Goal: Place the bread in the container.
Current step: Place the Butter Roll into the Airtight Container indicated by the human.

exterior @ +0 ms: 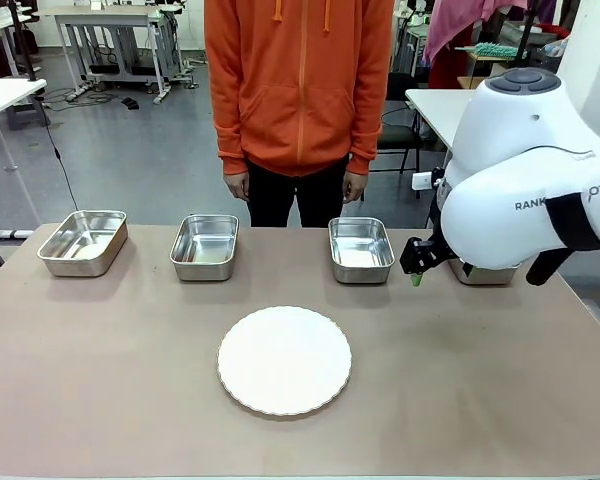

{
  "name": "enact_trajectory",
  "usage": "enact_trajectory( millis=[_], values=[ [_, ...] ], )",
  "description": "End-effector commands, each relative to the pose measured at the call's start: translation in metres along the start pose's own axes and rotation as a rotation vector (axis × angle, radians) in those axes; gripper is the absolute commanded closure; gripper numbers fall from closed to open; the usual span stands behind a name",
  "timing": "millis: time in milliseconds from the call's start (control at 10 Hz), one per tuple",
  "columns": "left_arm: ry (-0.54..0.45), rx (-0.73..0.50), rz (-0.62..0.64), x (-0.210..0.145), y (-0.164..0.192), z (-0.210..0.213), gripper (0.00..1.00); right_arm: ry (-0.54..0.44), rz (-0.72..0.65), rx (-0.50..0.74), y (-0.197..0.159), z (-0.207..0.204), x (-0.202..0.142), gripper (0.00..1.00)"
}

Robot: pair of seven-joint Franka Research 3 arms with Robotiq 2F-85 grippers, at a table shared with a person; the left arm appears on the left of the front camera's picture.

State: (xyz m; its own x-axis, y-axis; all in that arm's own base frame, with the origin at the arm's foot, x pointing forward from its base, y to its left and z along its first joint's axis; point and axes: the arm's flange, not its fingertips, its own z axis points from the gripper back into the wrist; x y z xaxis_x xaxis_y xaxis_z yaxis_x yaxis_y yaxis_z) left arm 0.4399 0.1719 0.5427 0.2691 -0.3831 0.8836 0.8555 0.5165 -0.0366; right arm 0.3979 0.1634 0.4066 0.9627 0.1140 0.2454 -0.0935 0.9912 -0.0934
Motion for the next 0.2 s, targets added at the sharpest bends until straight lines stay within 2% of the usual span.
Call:
enact_trajectory(
  millis=[0,100],
  values=[
    [-0.010,-0.003,-0.012,0.0014,-0.0017,0.0002,0.00,0.008,-0.012,-0.006,0.0033,0.0007,0.0056,0.00],
    [-0.010,-0.003,-0.012,0.0014,-0.0017,0.0002,0.00,0.008,-0.012,-0.006,0.0033,0.0007,0.0056,0.00]
  ],
)
